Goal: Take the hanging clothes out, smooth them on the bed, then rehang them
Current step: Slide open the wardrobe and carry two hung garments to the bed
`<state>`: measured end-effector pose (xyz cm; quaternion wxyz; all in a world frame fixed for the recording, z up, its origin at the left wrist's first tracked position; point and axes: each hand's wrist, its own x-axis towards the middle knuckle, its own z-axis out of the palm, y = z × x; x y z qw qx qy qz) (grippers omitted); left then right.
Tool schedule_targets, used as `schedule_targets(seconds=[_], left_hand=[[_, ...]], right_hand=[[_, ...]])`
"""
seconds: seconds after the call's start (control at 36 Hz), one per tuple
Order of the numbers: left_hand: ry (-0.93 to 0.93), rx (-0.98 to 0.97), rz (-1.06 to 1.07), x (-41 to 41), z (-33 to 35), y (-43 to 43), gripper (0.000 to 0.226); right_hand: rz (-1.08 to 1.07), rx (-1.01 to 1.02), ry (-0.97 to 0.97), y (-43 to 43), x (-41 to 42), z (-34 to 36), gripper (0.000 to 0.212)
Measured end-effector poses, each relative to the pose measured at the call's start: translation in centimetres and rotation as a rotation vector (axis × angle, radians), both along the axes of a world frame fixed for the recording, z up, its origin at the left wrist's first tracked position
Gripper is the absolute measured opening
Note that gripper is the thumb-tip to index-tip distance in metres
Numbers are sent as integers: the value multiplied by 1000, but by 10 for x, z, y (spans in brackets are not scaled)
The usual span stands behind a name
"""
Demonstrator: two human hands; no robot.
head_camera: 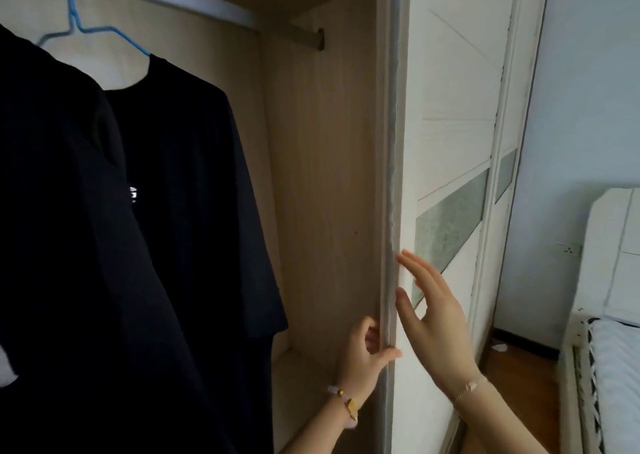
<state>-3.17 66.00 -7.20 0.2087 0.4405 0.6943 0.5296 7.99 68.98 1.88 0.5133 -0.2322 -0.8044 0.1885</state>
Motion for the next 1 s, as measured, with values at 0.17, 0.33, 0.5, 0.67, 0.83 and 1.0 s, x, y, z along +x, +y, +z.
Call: schedule_targets(seconds=[0.17, 0.33, 0.5, 0.67, 0.83, 1.0], left_hand=[[59, 14, 13, -17, 27, -16, 27], [191, 212, 183, -35, 100, -68, 36], [555, 467, 471, -37, 180, -133, 21], [1074, 558, 870, -33, 258, -173, 21], [1180, 210, 1354, -50, 316, -210, 41], [277, 240, 1115, -64, 350, -218, 47]], right_hand=[[127, 248, 137, -21, -21, 22, 40], [403, 62, 238, -33, -65, 57, 33], [738, -154, 321, -37, -120, 117, 38], [1008, -274, 315, -55, -172, 184, 48], [1213, -428, 154, -69, -200, 229, 45], [1449, -680, -163, -70, -217, 255, 14]])
